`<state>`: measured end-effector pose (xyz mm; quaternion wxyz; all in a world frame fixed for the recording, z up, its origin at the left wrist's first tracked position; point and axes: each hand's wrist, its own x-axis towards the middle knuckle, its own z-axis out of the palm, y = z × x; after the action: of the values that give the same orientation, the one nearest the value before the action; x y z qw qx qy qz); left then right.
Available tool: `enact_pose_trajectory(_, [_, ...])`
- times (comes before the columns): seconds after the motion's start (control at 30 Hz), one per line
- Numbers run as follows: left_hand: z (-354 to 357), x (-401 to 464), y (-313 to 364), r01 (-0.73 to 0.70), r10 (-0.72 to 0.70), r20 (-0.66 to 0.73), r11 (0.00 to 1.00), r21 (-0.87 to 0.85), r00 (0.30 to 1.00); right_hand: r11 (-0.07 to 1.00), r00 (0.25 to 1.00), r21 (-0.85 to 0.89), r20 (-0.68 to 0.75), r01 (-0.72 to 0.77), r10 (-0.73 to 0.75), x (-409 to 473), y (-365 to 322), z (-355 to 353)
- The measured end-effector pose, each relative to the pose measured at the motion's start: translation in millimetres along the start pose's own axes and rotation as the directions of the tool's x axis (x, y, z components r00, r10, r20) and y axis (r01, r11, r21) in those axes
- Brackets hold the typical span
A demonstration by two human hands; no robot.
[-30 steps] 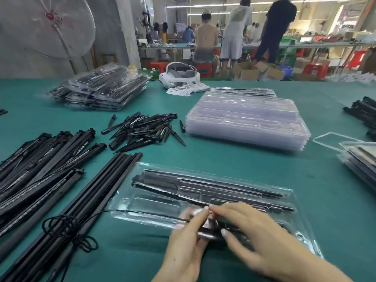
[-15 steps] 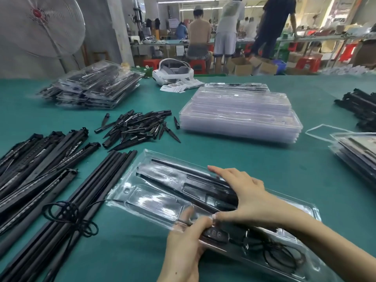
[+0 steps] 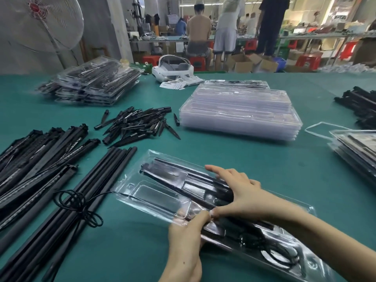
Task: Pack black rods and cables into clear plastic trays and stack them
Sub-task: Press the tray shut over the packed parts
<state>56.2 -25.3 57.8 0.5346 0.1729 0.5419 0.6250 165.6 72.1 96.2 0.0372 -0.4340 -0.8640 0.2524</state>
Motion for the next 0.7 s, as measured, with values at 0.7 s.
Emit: enact_pose_trajectory(0.7, [-20,0,15,0.178,-0.164,0.164,0.981,-0.076,0.973,0.997,0.993,0.017,0.096,-0.075,0.073,8,-1,4])
